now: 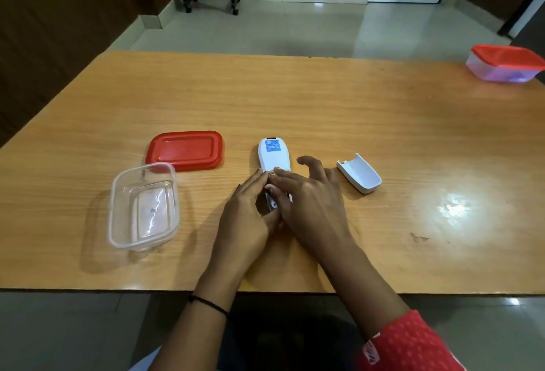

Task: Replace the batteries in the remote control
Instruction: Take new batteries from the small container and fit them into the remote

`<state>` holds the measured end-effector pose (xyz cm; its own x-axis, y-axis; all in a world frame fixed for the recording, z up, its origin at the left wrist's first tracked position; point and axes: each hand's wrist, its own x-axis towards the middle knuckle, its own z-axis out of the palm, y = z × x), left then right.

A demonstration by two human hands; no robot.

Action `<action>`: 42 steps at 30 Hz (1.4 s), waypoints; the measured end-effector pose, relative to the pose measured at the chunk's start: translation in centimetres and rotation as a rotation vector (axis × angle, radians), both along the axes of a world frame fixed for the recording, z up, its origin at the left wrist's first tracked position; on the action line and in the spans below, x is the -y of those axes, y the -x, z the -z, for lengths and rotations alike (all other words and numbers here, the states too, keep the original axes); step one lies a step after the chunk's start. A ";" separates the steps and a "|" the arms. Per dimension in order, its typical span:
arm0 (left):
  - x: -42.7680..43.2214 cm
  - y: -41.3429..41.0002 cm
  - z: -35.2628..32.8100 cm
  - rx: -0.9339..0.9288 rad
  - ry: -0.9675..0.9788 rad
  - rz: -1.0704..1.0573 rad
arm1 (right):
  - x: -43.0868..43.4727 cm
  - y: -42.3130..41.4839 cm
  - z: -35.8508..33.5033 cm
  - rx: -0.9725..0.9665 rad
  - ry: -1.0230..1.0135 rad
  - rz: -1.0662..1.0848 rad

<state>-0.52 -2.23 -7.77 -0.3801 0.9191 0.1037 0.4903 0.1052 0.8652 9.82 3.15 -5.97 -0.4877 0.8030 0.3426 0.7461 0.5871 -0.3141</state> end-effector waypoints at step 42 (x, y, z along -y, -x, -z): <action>-0.2 0.2 -0.1 -0.049 0.001 -0.006 | -0.9 -2.0 0.7 -0.565 0.358 0.038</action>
